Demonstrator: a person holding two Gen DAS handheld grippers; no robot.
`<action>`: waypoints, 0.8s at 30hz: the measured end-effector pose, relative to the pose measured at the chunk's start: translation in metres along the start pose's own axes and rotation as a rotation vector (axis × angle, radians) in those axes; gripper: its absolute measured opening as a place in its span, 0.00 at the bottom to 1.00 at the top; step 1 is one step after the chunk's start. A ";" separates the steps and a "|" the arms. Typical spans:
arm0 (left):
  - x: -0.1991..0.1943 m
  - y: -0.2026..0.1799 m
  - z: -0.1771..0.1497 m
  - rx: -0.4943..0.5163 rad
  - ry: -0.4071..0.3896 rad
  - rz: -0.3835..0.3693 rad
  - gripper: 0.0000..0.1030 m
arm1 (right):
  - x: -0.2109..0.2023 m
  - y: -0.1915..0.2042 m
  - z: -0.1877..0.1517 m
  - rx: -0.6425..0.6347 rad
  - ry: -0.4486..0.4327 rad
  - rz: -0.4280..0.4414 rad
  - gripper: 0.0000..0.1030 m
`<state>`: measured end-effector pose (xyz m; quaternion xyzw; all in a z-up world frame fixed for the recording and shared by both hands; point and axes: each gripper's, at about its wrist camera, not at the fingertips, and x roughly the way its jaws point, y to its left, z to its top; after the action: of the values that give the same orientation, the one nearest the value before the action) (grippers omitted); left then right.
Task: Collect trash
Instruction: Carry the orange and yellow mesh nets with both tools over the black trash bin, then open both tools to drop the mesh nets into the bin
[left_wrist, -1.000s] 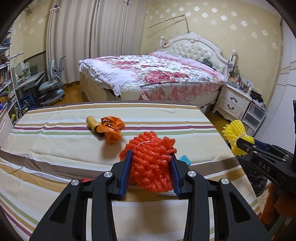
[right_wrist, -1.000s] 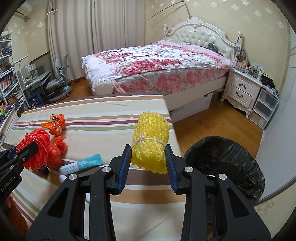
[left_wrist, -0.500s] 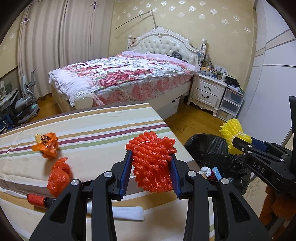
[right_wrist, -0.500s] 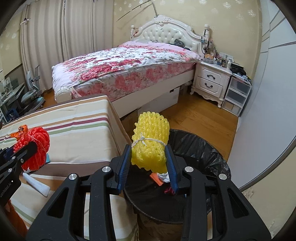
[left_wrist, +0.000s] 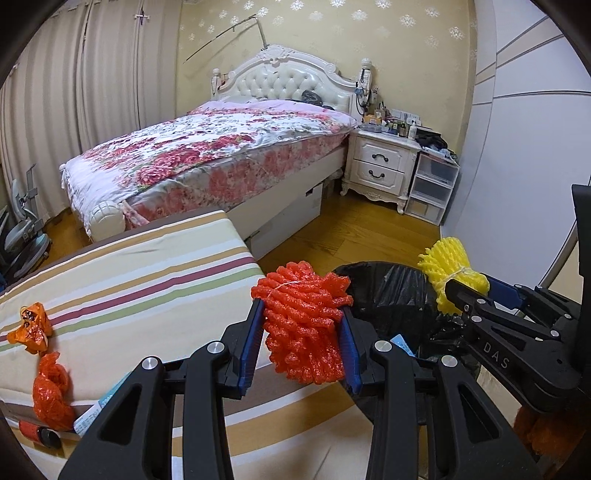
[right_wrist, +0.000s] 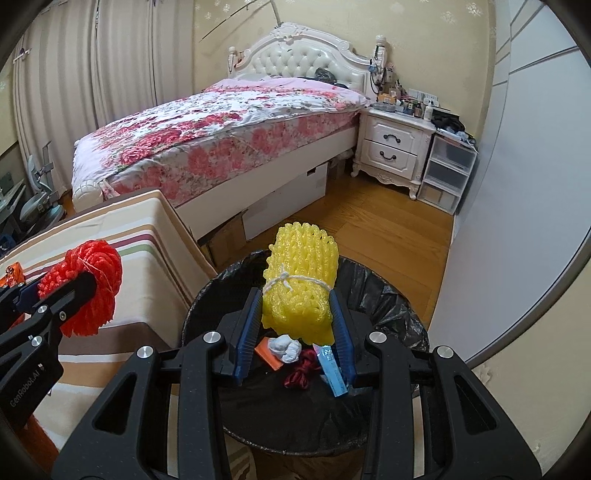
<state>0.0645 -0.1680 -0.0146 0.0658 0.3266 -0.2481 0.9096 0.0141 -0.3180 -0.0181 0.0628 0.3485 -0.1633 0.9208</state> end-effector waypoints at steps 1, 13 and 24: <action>0.004 -0.004 0.000 0.006 0.006 -0.005 0.37 | 0.002 -0.003 0.000 0.007 0.002 -0.003 0.35; 0.036 -0.035 0.004 0.067 0.045 -0.016 0.37 | 0.018 -0.021 -0.002 0.051 0.017 -0.044 0.35; 0.051 -0.041 0.005 0.098 0.075 -0.008 0.64 | 0.019 -0.032 -0.003 0.091 0.001 -0.069 0.52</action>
<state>0.0811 -0.2258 -0.0409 0.1181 0.3481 -0.2650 0.8914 0.0147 -0.3517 -0.0323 0.0928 0.3431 -0.2107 0.9107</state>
